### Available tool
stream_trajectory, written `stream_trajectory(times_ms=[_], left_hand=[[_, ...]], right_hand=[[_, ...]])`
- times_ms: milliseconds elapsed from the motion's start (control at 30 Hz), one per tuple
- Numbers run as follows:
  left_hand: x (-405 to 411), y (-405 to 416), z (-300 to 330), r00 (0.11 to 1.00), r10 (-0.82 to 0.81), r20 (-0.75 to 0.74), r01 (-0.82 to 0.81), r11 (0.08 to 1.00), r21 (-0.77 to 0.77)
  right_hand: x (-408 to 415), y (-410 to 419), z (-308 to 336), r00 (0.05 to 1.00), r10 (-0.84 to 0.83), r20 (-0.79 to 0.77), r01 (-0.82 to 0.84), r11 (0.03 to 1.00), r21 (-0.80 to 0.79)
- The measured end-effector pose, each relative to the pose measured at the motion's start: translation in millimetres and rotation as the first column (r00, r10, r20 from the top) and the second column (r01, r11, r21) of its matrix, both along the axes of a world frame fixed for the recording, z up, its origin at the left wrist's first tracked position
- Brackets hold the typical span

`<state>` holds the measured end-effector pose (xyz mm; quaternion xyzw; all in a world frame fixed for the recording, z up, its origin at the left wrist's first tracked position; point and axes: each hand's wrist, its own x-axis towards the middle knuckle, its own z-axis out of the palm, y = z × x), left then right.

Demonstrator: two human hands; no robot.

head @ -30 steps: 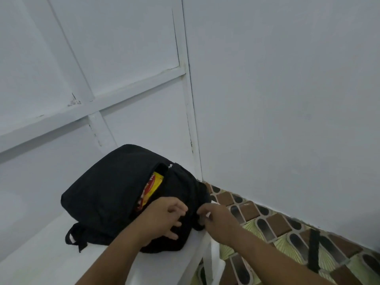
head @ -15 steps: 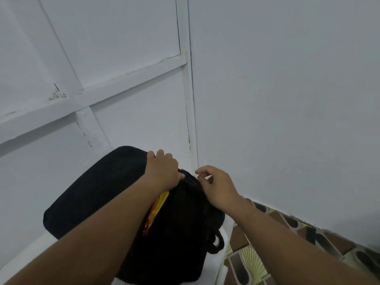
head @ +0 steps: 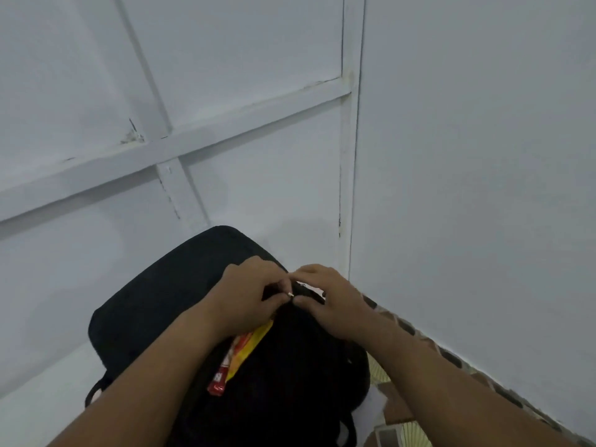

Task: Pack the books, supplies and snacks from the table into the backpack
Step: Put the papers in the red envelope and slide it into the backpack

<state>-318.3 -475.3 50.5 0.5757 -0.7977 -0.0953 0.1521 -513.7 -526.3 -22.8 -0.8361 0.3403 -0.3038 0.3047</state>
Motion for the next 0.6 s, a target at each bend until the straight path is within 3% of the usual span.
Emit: stream_trajectory(times_ms=[167, 300, 467, 600], left_hand=[[0, 26, -10, 0.991, 0.121, 0.052, -0.117, 0.99, -0.072], [-7, 50, -6, 0.974, 0.217, 0.059, -0.207, 0.968, -0.141], [0, 106, -11, 0.899, 0.429, -0.086, -0.437, 0.883, -0.168], [18, 160, -36, 0.775, 0.573, -0.266, -0.624, 0.762, -0.175]], right_hand=[[13, -26, -3, 0.977, 0.18, -0.116, -0.201, 0.959, -0.202], [11, -46, -11, 0.979, 0.188, -0.077, -0.201, 0.951, -0.234], [5, -59, -23, 0.967, 0.253, -0.01, -0.251, 0.953, -0.172], [6, -63, -34, 0.964, 0.265, 0.006, -0.261, 0.951, -0.168]])
